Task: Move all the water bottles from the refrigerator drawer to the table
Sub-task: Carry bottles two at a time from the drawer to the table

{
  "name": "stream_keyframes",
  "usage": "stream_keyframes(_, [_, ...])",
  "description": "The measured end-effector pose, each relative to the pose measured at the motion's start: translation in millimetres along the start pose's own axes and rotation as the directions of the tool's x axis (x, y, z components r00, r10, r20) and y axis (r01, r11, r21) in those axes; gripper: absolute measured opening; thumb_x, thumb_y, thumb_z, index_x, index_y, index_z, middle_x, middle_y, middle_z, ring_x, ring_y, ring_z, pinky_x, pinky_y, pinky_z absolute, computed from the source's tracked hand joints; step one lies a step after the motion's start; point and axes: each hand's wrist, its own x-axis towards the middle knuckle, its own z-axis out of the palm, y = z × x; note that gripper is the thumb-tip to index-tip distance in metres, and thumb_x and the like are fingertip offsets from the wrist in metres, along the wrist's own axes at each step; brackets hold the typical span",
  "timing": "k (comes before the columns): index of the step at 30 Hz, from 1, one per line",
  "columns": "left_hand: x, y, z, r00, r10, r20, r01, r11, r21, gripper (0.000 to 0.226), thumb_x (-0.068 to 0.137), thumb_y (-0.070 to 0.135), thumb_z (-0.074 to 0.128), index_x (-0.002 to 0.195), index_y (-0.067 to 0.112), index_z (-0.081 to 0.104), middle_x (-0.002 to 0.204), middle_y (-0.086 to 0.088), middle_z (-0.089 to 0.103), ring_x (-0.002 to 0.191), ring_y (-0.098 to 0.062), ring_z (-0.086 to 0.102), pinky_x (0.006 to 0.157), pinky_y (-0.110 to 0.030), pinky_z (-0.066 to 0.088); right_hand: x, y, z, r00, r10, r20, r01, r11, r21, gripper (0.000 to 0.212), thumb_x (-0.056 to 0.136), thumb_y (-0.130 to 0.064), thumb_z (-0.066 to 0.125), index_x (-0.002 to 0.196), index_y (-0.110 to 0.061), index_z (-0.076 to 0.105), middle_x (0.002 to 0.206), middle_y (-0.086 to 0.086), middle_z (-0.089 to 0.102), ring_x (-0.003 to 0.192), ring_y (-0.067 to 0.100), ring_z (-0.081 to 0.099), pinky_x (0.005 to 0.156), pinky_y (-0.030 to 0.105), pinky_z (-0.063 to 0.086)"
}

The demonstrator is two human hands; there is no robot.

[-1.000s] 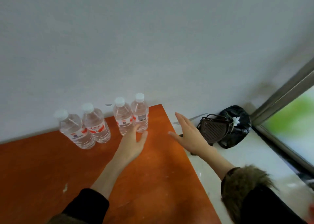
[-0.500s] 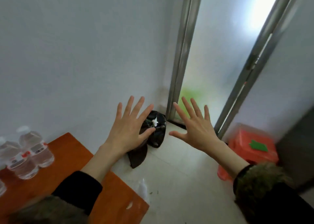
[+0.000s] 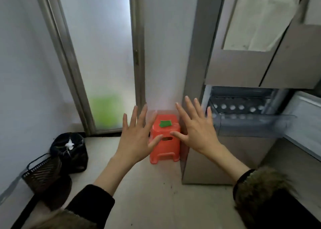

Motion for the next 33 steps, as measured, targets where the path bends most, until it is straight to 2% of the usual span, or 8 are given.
stream_keyframes(3, [38,43,33,0.996,0.083,0.026,-0.082,0.996,-0.022,0.074,0.082,0.066,0.024,0.145,0.03,0.015,0.155,-0.01,0.018,0.143,-0.036,0.011,0.11,-0.059,0.013,-6,56,8,0.994,0.106,0.034,-0.105,0.994,-0.028,0.09,0.08,-0.07,0.041,0.145,-0.037,-0.011,0.157,0.0,-0.017,0.144,0.023,-0.016,0.112,0.058,-0.005])
stream_keyframes(6, [81,75,63,0.991,0.133,0.02,-0.132,0.989,-0.059,0.077,0.079,0.069,0.016,0.145,0.034,-0.004,0.158,-0.005,0.003,0.145,-0.03,-0.005,0.113,-0.052,-0.003,-3,111,21,0.982,0.184,0.043,-0.181,0.981,-0.066,0.088,0.081,-0.071,0.038,0.146,-0.037,-0.011,0.157,-0.001,-0.017,0.144,0.023,-0.014,0.113,0.059,-0.002])
stream_keyframes(13, [185,139,142,0.977,0.194,0.087,-0.184,0.977,-0.107,0.078,0.075,0.071,0.002,0.143,0.036,-0.016,0.157,-0.003,-0.011,0.143,-0.027,-0.016,0.113,-0.05,-0.01,31,230,65,0.94,0.323,0.108,-0.306,0.941,-0.144,0.084,0.083,-0.072,0.029,0.145,-0.036,-0.013,0.157,-0.002,-0.016,0.145,0.021,-0.013,0.112,0.056,-0.005])
stream_keyframes(21, [274,205,207,0.945,0.262,0.195,-0.231,0.959,-0.166,0.078,0.078,0.071,0.004,0.146,0.034,-0.009,0.157,-0.002,-0.015,0.139,-0.022,-0.025,0.112,-0.046,-0.012,70,329,109,0.902,0.382,0.201,-0.357,0.922,-0.151,0.079,0.087,-0.068,0.029,0.146,-0.035,-0.012,0.157,-0.002,-0.016,0.145,0.021,-0.014,0.112,0.055,-0.005])
stream_keyframes(25, [308,232,235,0.932,0.278,0.234,-0.233,0.951,-0.203,0.082,0.076,0.07,0.001,0.148,0.032,-0.004,0.158,-0.004,-0.009,0.144,-0.026,-0.016,0.113,-0.046,-0.01,80,376,137,0.876,0.407,0.257,-0.385,0.913,-0.135,0.074,0.09,-0.063,0.028,0.147,-0.035,-0.01,0.157,-0.002,-0.015,0.145,0.023,-0.012,0.113,0.055,-0.005])
stream_keyframes(28, [336,253,258,0.928,0.242,0.284,-0.183,0.959,-0.216,0.068,0.092,0.06,0.021,0.148,0.03,-0.004,0.158,-0.003,-0.01,0.144,-0.024,-0.017,0.114,-0.045,-0.009,95,412,155,0.869,0.393,0.299,-0.384,0.919,-0.092,0.067,0.095,-0.055,0.029,0.148,-0.031,-0.005,0.158,0.0,-0.009,0.145,0.023,-0.009,0.114,0.052,-0.004])
stream_keyframes(30, [357,267,275,0.93,0.202,0.305,-0.125,0.959,-0.256,0.066,0.095,0.053,0.027,0.148,0.028,-0.001,0.158,-0.004,-0.007,0.144,-0.024,-0.014,0.115,-0.043,-0.007,109,438,170,0.872,0.363,0.328,-0.37,0.928,-0.043,0.064,0.097,-0.048,0.031,0.149,-0.026,0.0,0.158,0.003,-0.002,0.146,0.022,-0.005,0.116,0.048,-0.002])
stream_keyframes(33, [382,289,303,0.951,0.112,0.287,-0.002,0.934,-0.358,0.062,0.096,0.044,0.035,0.149,0.022,0.011,0.157,-0.009,0.008,0.145,-0.027,0.0,0.118,-0.043,0.004,128,472,192,0.88,0.307,0.362,-0.352,0.934,0.064,0.062,0.098,-0.041,0.034,0.149,-0.019,0.006,0.158,0.006,0.006,0.146,0.021,0.003,0.118,0.039,0.002])
